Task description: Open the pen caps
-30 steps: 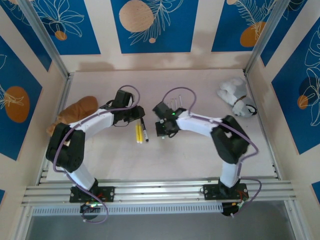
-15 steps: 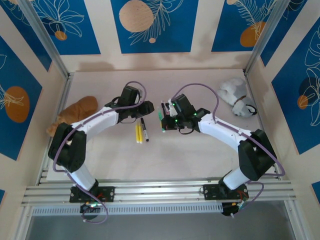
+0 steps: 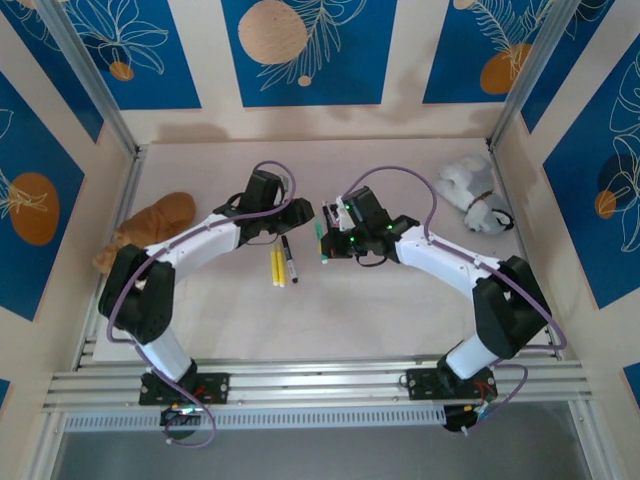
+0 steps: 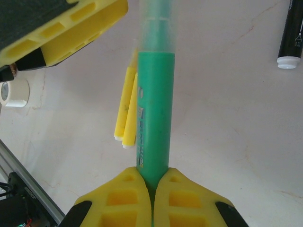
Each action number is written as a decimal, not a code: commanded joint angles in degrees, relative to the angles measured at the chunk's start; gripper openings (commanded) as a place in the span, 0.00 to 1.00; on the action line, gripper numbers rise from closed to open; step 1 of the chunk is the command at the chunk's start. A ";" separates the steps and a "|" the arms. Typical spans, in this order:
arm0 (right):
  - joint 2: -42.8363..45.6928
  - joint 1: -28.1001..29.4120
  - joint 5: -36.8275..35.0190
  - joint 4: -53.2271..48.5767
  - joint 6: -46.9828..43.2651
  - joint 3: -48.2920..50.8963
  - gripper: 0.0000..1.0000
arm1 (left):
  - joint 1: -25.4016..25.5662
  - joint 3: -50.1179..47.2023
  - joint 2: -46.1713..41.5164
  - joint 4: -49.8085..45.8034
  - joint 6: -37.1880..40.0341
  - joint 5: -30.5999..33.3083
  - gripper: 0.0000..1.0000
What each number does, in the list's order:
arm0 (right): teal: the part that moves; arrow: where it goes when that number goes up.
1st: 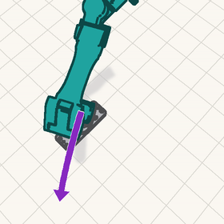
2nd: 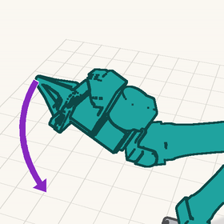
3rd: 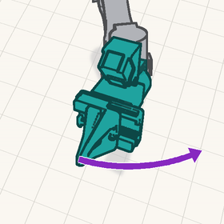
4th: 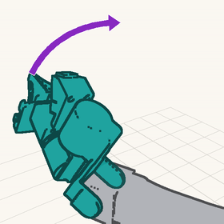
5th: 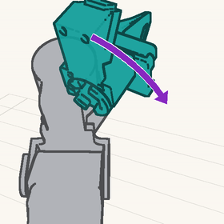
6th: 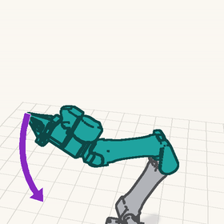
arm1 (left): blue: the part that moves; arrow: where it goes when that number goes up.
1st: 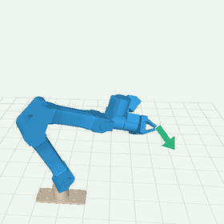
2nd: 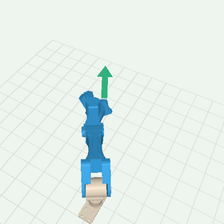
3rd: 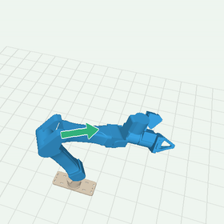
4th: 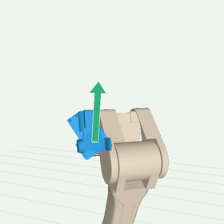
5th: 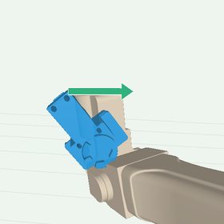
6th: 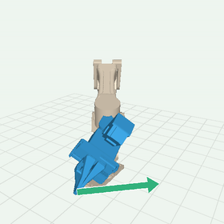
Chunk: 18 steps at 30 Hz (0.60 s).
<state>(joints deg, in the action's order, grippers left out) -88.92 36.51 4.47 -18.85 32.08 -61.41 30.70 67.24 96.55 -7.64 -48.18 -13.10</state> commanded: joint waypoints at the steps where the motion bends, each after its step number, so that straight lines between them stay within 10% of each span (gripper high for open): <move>1: -2.75 1.17 0.14 -1.35 0.22 -4.27 0.00 | 1.16 0.37 0.30 2.61 -1.45 -1.89 0.49; 13: -4.13 2.95 -0.73 1.01 0.18 -6.31 0.00 | 1.29 -0.69 0.13 3.14 -1.76 -1.90 0.48; 18: -3.52 3.26 0.59 0.99 -0.78 -5.27 0.00 | 1.29 -1.06 0.55 3.75 -1.83 -1.55 0.26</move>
<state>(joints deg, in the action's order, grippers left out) -93.89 39.27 3.70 -18.02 32.03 -66.98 31.42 66.74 96.73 -5.13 -49.93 -13.61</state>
